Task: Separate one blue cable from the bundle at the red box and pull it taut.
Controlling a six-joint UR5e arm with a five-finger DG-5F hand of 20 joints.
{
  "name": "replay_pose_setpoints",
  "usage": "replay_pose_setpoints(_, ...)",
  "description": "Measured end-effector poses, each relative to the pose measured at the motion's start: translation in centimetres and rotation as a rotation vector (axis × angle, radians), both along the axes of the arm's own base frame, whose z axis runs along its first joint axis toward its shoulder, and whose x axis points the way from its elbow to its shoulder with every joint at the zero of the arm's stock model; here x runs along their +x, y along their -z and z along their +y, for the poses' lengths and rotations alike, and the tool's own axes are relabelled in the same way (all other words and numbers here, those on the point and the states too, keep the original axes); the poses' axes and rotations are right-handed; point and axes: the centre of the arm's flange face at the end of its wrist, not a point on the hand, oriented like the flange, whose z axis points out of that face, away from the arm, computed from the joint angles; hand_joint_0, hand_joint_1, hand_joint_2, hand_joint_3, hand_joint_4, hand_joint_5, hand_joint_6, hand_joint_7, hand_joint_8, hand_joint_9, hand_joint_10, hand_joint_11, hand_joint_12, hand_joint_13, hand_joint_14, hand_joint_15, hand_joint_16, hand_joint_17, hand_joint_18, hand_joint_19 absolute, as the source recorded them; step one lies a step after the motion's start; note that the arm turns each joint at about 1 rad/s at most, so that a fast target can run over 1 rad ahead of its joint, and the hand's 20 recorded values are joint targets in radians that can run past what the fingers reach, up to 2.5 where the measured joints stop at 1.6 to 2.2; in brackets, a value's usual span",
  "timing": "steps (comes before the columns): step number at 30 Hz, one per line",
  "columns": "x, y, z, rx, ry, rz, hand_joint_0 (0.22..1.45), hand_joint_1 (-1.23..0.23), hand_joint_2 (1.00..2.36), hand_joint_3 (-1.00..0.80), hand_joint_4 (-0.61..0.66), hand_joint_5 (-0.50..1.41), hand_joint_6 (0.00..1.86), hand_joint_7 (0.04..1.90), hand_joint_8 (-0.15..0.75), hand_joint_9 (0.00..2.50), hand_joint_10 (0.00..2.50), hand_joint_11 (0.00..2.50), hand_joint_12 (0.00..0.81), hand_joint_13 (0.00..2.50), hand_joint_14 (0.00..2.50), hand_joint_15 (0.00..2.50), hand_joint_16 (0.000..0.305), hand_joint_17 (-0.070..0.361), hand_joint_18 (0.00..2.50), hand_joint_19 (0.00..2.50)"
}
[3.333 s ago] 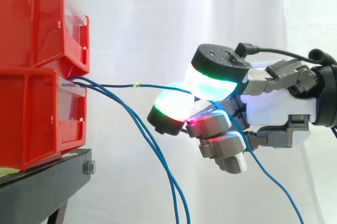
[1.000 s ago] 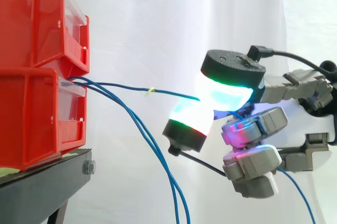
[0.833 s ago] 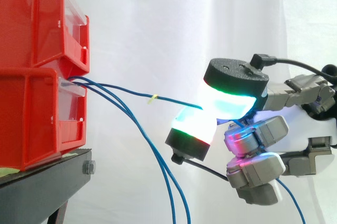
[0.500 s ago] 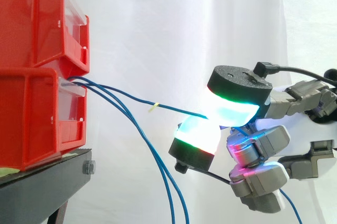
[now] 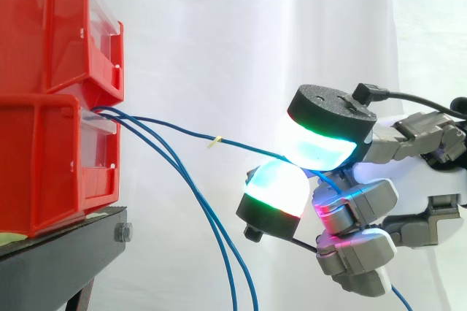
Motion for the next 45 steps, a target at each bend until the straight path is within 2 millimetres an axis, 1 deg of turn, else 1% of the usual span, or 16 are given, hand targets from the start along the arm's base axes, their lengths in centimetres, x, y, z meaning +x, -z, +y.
replay_pose_setpoints(7, 0.02, -0.01, 0.04, 0.0, -0.001, -0.002, 0.54, -0.7, 1.0, -0.5, 0.12, -0.13, 0.86, 1.14, 0.323, 1.23, 0.39, 1.78, 0.411, 1.25, 0.01, 1.41, 0.057, 0.128, 1.07, 0.97)
replay_pose_setpoints(11, 0.02, -0.01, 0.01, 0.0, 0.0, -0.002, 0.53, -0.68, 1.0, -0.5, 0.12, -0.13, 0.86, 1.15, 0.337, 1.23, 0.39, 1.77, 0.416, 1.26, 0.01, 1.41, 0.058, 0.13, 1.07, 0.95)
replay_pose_setpoints(18, 0.15, -0.14, -0.08, 0.001, 0.009, -0.015, 0.56, -0.66, 1.0, -0.5, 0.11, -0.13, 0.85, 1.15, 0.32, 1.24, 0.34, 1.81, 0.406, 1.25, 0.02, 1.4, 0.056, 0.125, 1.05, 0.97)
replay_pose_setpoints(19, 0.16, -0.15, -0.09, 0.002, 0.011, -0.017, 0.57, -0.68, 1.0, -0.49, 0.11, -0.13, 0.85, 1.15, 0.309, 1.24, 0.33, 1.82, 0.398, 1.24, 0.02, 1.41, 0.055, 0.123, 1.04, 0.98)
replay_pose_setpoints(22, 0.18, -0.17, -0.08, 0.002, 0.012, -0.018, 0.62, -0.71, 1.01, -0.37, 0.09, -0.13, 0.85, 1.18, 0.306, 1.24, 0.31, 1.83, 0.387, 1.23, 0.02, 1.4, 0.053, 0.119, 1.03, 0.99)
replay_pose_setpoints(27, 0.18, -0.16, -0.07, 0.002, 0.012, -0.019, 0.61, -0.74, 1.02, -0.22, 0.03, -0.11, 0.87, 1.22, 0.309, 1.25, 0.32, 1.81, 0.387, 1.24, 0.02, 1.39, 0.052, 0.118, 1.04, 0.99)
replay_pose_setpoints(29, 0.17, -0.15, -0.07, 0.002, 0.012, -0.018, 0.61, -0.75, 1.02, -0.17, 0.0, -0.11, 0.88, 1.22, 0.326, 1.26, 0.36, 1.79, 0.406, 1.25, 0.02, 1.38, 0.055, 0.124, 1.06, 0.97)
replay_pose_setpoints(34, 0.14, -0.13, -0.06, 0.001, 0.012, -0.015, 0.61, -0.78, 1.02, -0.11, -0.03, -0.1, 0.88, 1.23, 0.33, 1.27, 0.38, 1.76, 0.415, 1.26, 0.01, 1.37, 0.057, 0.128, 1.08, 0.95)
replay_pose_setpoints(38, 0.15, -0.13, -0.05, 0.003, 0.013, -0.016, 0.61, -0.81, 1.02, -0.07, -0.05, -0.1, 0.89, 1.24, 0.331, 1.27, 0.36, 1.78, 0.428, 1.26, 0.02, 1.36, 0.057, 0.128, 1.09, 0.93)
replay_pose_setpoints(39, 0.16, -0.14, -0.05, 0.004, 0.013, -0.017, 0.61, -0.82, 1.02, -0.05, -0.05, -0.1, 0.89, 1.23, 0.337, 1.28, 0.34, 1.78, 0.425, 1.25, 0.02, 1.36, 0.057, 0.129, 1.09, 0.93)
replay_pose_setpoints(41, 0.15, -0.12, -0.04, 0.012, 0.013, -0.017, 0.63, -0.85, 1.03, -0.02, -0.04, -0.1, 0.9, 1.26, 0.32, 1.27, 0.28, 1.82, 0.413, 1.24, 0.02, 1.36, 0.055, 0.124, 1.07, 0.93)
replay_pose_setpoints(42, 0.15, -0.12, -0.03, 0.017, 0.014, -0.018, 0.64, -0.86, 1.03, 0.0, -0.05, -0.11, 0.91, 1.24, 0.315, 1.27, 0.28, 1.83, 0.412, 1.24, 0.02, 1.36, 0.055, 0.123, 1.07, 0.94)
replay_pose_setpoints(43, 0.16, -0.13, 0.01, 0.026, 0.013, -0.02, 0.66, -0.87, 1.03, 0.02, -0.05, -0.11, 0.91, 1.28, 0.311, 1.27, 0.28, 1.85, 0.406, 1.23, 0.02, 1.37, 0.055, 0.123, 1.07, 0.93)
replay_pose_setpoints(45, 0.17, -0.13, 0.08, 0.043, 0.012, -0.021, 0.67, -0.87, 1.03, 0.02, -0.06, -0.11, 0.92, 1.3, 0.305, 1.27, 0.29, 1.84, 0.399, 1.23, 0.02, 1.37, 0.053, 0.12, 1.06, 0.93)
